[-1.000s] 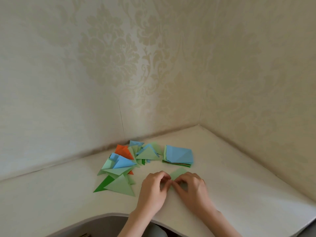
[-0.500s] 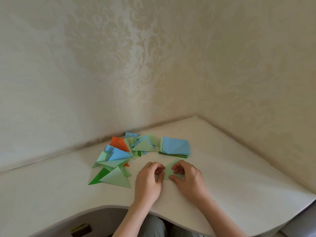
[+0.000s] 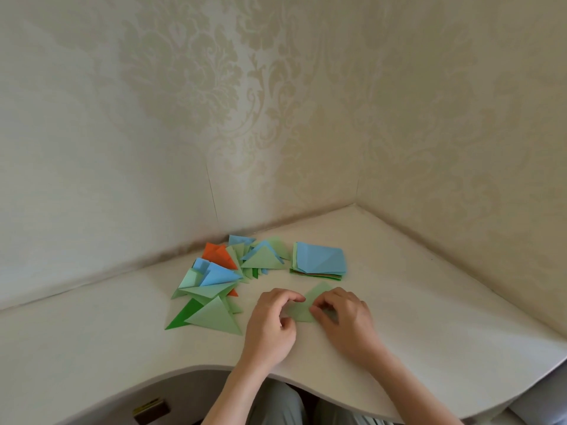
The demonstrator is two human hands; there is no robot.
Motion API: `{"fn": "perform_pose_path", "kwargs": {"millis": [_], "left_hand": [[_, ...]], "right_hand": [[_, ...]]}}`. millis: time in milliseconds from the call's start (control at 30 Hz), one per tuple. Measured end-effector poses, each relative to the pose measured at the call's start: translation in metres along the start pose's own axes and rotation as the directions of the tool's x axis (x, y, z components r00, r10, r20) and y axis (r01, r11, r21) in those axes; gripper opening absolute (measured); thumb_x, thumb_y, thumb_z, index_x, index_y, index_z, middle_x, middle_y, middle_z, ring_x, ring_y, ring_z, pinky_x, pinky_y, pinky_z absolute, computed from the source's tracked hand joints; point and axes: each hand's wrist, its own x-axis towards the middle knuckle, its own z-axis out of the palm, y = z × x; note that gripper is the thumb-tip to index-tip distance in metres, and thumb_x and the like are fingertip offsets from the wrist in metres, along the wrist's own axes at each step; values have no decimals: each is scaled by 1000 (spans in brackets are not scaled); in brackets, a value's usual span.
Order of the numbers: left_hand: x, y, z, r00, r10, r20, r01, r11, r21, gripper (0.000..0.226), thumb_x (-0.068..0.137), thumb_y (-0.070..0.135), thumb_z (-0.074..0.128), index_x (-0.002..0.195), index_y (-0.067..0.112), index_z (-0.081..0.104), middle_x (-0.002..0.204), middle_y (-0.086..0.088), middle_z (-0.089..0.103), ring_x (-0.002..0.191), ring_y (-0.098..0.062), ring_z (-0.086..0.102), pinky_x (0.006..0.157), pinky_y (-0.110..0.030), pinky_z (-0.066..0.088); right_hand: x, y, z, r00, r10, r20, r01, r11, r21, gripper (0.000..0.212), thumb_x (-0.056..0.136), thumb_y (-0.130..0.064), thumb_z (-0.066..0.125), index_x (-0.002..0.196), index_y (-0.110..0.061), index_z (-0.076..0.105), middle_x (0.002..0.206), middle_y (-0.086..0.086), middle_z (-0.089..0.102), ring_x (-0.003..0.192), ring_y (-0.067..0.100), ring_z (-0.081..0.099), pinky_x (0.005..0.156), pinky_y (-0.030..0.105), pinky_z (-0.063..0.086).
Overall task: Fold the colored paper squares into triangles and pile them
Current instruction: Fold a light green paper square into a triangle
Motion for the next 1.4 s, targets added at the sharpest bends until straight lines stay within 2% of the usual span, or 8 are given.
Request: {"fn": "perform_pose_path", "kwargs": {"millis": [100, 233, 367, 433, 600, 833, 1100, 1400], "left_hand": [[0, -1, 1, 999, 40, -29, -39, 998, 42, 43, 78, -6, 55, 102, 28, 66, 100, 26, 57, 103, 0, 50, 86, -7, 38], [2, -1, 4, 999, 41, -21, -39, 995, 87, 36, 79, -4, 60, 94, 27, 69, 93, 24, 59, 98, 1, 50, 84, -6, 36], [1, 0, 3, 999, 41, -14, -40, 995, 88, 27, 80, 2, 65, 87, 28, 69, 87, 24, 61, 96, 0, 49, 81, -8, 37], [1, 0, 3, 999, 53, -11, -52, 995, 88, 21, 82, 8, 66, 87, 28, 70, 86, 23, 62, 94, -1, 49, 80, -11, 39], [2, -1, 4, 997, 73, 5, -74, 992, 100, 18, 83, 13, 68, 86, 30, 70, 84, 23, 63, 92, 0, 49, 79, -11, 39], [1, 5, 3, 999, -19, -33, 21, 998, 63, 15, 83, 19, 71, 96, 27, 69, 79, 27, 51, 87, -3, 55, 73, -6, 37], [6, 3, 14, 997, -39, -72, 46, 993, 113, 22, 83, 33, 70, 103, 34, 61, 80, 27, 55, 88, -2, 51, 75, -17, 40], [12, 5, 21, 995, -20, -98, 41, 976, 215, 19, 82, 42, 66, 98, 36, 58, 80, 22, 55, 85, -4, 47, 73, -24, 43]], "right_hand": [[3, -2, -8, 998, 13, 53, -17, 997, 71, 14, 92, -35, 57, 88, -23, 63, 86, -11, 61, 82, 11, 53, 79, 32, 42], [2, -4, -19, 994, 19, 110, -46, 969, 243, 10, 88, -26, 65, 80, -27, 60, 79, -11, 62, 74, 0, 55, 67, 11, 40], [-7, 1, -17, 1000, -9, 6, 7, 954, 300, 15, 80, -28, 74, 86, -22, 61, 83, -12, 64, 83, 5, 59, 74, 17, 46], [-9, 2, -18, 998, -69, -5, 68, 962, 265, 14, 83, -36, 69, 88, -24, 65, 86, -15, 64, 85, 3, 58, 77, 20, 46], [-11, 8, -13, 987, -151, 57, 144, 983, 110, 42, 74, -68, 55, 96, -35, 67, 99, -24, 57, 98, -1, 52, 89, 24, 39], [-10, 6, 0, 992, -92, -88, 100, 991, 89, 37, 82, -57, 46, 79, -25, 65, 84, -19, 57, 81, 5, 55, 77, 34, 47], [-12, 4, 3, 971, -41, -237, 73, 989, 126, 18, 81, -29, 70, 69, -21, 60, 69, -12, 54, 62, 6, 51, 59, 18, 41], [-12, 2, 1, 974, 25, -223, 27, 973, 227, 30, 76, -12, 74, 99, -21, 57, 84, -12, 57, 75, 5, 57, 68, 15, 46]]}}
